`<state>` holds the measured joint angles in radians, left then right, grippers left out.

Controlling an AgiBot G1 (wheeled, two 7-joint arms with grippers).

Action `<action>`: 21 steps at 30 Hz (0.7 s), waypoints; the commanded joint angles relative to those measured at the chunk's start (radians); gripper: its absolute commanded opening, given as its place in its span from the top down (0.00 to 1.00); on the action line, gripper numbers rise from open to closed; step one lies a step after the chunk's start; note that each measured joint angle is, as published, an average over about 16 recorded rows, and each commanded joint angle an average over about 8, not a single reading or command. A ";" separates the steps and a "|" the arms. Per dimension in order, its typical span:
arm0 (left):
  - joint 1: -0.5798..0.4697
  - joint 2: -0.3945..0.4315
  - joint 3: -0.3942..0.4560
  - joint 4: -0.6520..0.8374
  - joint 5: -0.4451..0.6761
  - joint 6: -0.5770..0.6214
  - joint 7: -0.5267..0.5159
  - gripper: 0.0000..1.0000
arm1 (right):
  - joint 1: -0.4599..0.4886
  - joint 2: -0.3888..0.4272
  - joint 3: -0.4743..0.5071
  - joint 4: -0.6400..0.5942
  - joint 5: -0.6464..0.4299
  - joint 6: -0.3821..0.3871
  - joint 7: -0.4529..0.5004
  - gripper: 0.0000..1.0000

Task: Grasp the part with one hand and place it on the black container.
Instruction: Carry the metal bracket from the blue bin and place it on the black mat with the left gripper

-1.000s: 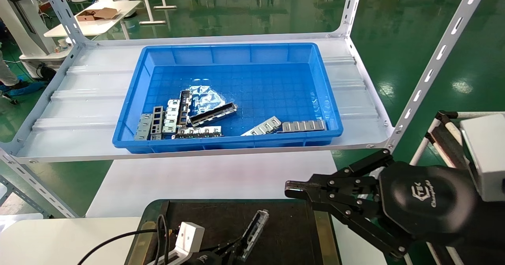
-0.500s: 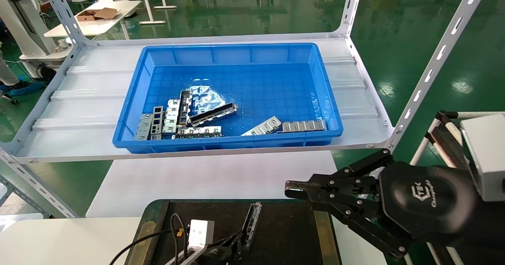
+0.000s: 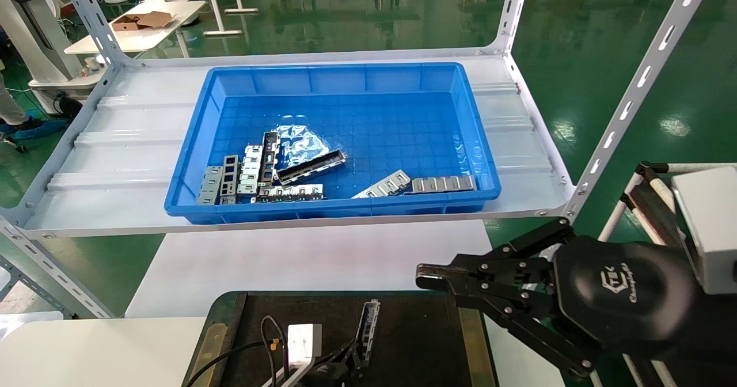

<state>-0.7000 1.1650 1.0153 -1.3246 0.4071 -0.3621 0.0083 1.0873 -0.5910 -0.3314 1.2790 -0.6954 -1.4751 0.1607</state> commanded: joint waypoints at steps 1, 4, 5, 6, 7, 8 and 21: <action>0.000 0.009 0.002 0.001 -0.004 -0.015 0.000 1.00 | 0.000 0.000 0.000 0.000 0.000 0.000 0.000 1.00; 0.001 0.018 0.005 0.002 -0.007 -0.027 0.000 1.00 | 0.000 0.000 0.000 0.000 0.000 0.000 0.000 1.00; 0.002 0.020 0.007 0.004 -0.008 -0.031 0.001 1.00 | 0.000 0.000 0.000 0.000 0.000 0.000 0.000 1.00; 0.003 0.023 0.008 0.005 -0.009 -0.035 0.001 1.00 | 0.000 0.000 0.000 0.000 0.000 0.000 0.000 1.00; 0.003 0.025 0.009 0.006 -0.011 -0.038 0.001 1.00 | 0.000 0.000 0.000 0.000 0.000 0.000 0.000 1.00; 0.004 0.027 0.011 0.008 -0.012 -0.042 0.002 1.00 | 0.000 0.000 0.000 0.000 0.000 0.000 0.000 1.00; 0.005 0.047 0.021 0.021 -0.031 -0.077 0.002 0.60 | 0.000 0.000 -0.001 0.000 0.000 0.000 0.000 0.47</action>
<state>-0.6947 1.2111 1.0359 -1.3041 0.3770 -0.4382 0.0105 1.0874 -0.5908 -0.3320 1.2790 -0.6950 -1.4749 0.1604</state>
